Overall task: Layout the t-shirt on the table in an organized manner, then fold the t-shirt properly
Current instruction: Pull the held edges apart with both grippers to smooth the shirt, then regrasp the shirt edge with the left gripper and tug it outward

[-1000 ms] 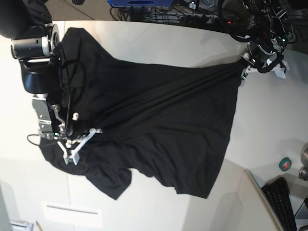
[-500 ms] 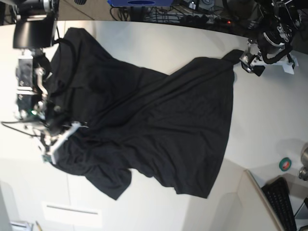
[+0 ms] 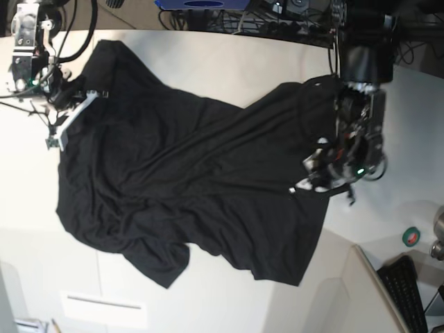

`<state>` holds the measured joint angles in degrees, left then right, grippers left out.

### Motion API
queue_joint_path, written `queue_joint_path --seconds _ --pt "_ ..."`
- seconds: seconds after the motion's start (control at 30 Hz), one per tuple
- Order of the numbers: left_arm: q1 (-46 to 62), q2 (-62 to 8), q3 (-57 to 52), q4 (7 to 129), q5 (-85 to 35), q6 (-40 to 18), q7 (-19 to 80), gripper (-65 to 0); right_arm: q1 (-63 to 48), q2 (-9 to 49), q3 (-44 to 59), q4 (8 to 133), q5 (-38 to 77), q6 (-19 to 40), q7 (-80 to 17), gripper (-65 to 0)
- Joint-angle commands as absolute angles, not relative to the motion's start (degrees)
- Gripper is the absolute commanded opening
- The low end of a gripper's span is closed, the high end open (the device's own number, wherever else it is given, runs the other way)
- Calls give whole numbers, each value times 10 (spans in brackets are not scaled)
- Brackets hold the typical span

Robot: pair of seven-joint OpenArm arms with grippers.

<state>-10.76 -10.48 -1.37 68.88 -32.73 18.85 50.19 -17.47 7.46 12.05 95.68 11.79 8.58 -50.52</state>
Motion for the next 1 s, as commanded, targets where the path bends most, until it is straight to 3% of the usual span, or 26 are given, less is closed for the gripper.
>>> queue_joint_path --seconds 0.0,0.23,0.37,0.73,0.97 --pt "-135 -114 7 665 -325 187 479 -650 -173 79 125 947 116 86 -497 -650" --pt "-231 -111 135 444 -325 188 366 -650 -174 79 131 829 116 86 -450 -650" --pt "-257 -113 167 379 -325 188 320 -650 -192 76 180 807 116 86 -443 -650" --pt "-329 -131 168 344 -326 188 315 -650 -286 78 250 906 116 86 -463 -650" --pt "-357 -120 168 359 -326 188 319 -650 -282 76 274 972 116 88 -481 -650"
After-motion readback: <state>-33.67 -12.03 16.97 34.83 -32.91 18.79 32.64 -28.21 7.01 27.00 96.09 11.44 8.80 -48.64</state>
